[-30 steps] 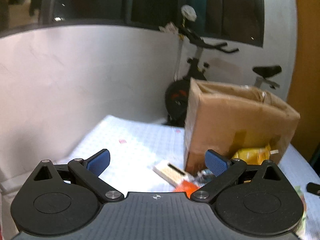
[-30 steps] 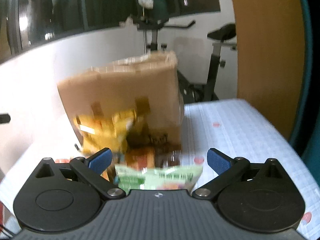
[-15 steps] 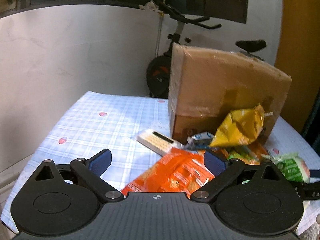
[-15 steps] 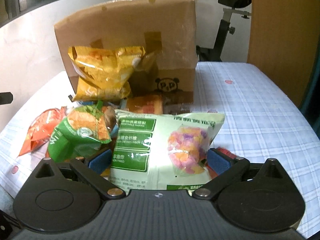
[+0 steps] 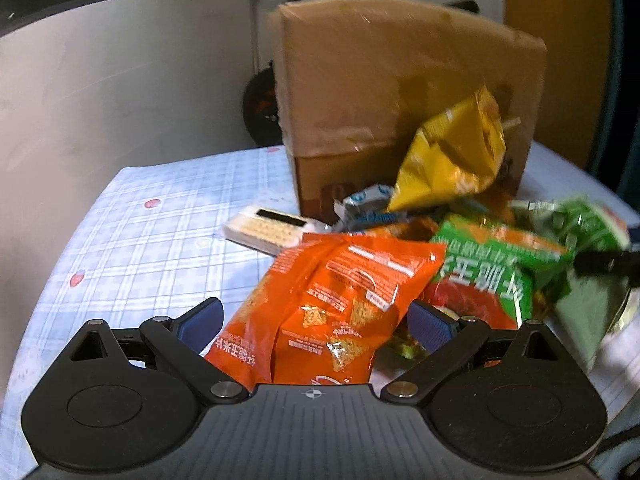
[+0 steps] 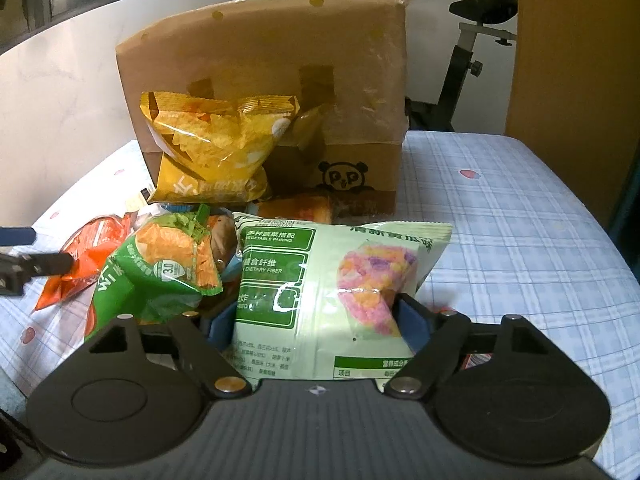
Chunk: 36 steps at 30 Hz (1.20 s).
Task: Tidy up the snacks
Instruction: 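Grasp the orange chip bag with the left tool while the right tool grasps the green-white snack bag, then lift both held bags and carry them over the lined box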
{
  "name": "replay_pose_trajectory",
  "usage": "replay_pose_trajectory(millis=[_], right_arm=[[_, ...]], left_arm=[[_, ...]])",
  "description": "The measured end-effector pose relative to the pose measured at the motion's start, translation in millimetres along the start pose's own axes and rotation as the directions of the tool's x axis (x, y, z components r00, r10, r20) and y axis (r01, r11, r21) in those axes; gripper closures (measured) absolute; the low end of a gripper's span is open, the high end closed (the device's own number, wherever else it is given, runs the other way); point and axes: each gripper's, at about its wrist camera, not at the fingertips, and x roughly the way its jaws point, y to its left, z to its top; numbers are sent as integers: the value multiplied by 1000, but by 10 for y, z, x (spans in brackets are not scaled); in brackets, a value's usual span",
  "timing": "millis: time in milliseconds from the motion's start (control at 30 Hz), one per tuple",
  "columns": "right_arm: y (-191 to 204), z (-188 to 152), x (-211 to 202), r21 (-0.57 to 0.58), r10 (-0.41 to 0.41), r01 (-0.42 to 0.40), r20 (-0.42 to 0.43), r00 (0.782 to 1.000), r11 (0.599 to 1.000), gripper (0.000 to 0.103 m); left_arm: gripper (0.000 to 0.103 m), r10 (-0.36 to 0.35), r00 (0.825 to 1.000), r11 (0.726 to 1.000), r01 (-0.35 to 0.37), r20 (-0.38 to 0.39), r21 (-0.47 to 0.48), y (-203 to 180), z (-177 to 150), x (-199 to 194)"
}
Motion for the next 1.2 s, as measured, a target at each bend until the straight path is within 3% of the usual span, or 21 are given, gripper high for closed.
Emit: replay_pose_trajectory(millis=[133,400,533,600,700,933,1200], right_arm=[[-21,8,9,4,9,-9,-6,1000,1000,21],[-37,32,19,0,21,-21,-24,999,1000,21],[-49,40,27,0,24,-24,-31,999,1000,21],[-49,41,31,-1,25,-25,-33,999,1000,21],[-39,54,41,-6,22,-23,-41,999,1000,21],[-45,91,43,-11,28,-29,-45,999,1000,22],[-66,125,-15,-3,39,-39,-42,998,999,26]], left_arm=[[3,8,1000,997,-6,-22,70,-34,-16,126],[3,9,999,995,-3,-52,104,35,38,406],[2,41,998,993,-35,-52,111,98,41,519],[3,43,998,995,-38,-49,96,152,58,558],[16,45,999,998,-44,-27,34,262,82,563],[31,48,999,994,-47,9,-96,414,129,501],[34,81,995,981,-70,55,-183,477,152,226]])
